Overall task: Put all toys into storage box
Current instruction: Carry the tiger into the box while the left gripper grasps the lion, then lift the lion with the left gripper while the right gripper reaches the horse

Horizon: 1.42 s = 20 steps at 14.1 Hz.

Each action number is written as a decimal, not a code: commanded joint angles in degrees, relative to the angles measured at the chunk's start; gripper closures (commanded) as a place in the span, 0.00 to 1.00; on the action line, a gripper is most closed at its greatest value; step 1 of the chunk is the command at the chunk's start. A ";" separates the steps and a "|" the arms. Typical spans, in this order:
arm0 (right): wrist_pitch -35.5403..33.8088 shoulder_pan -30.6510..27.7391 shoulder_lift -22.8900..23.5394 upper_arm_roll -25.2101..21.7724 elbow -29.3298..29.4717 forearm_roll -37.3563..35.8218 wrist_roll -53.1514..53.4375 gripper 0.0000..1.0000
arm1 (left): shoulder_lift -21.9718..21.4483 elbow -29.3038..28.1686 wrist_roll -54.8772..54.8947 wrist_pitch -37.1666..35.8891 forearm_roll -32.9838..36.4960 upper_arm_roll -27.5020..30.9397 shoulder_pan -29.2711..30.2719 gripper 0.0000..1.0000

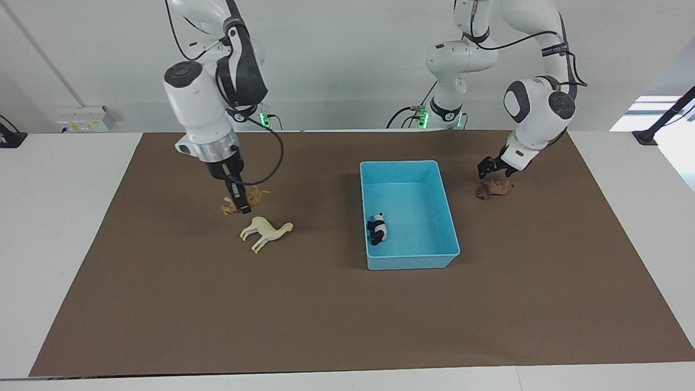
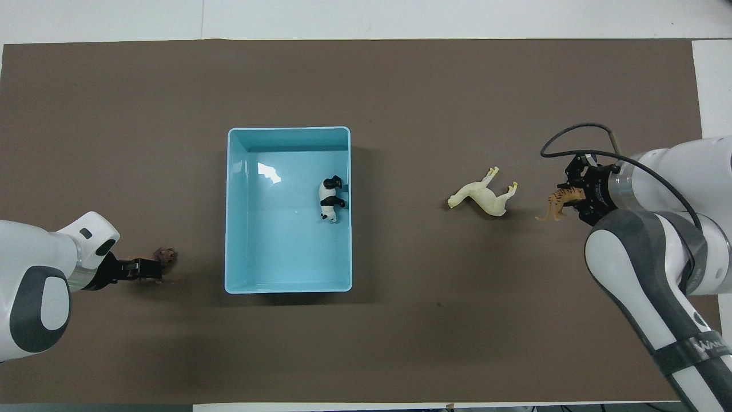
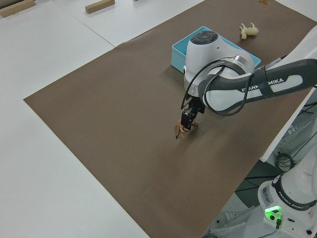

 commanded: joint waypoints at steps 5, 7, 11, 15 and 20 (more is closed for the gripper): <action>17.40 21.95 12.28 -0.21 7.91 11.65 13.79 0.84 | -1.52 -3.84 -2.09 3.48 1.02 0.18 -0.96 0.22; 20.58 23.12 12.83 -0.12 7.58 11.47 13.80 0.36 | -1.52 -3.84 -2.09 3.48 1.02 0.18 -0.96 0.30; 19.19 23.03 12.74 -0.12 7.75 11.04 13.10 0.00 | -1.52 -3.84 -2.18 3.39 1.02 0.18 -1.05 0.50; 6.64 16.90 11.51 -1.17 10.64 7.09 5.57 0.00 | -1.61 -3.84 -2.18 3.22 1.02 0.18 -1.05 0.69; -9.28 7.05 8.09 -1.17 13.56 3.57 -25.58 0.00 | -1.35 -3.32 -2.18 2.87 1.02 0.10 -1.05 1.00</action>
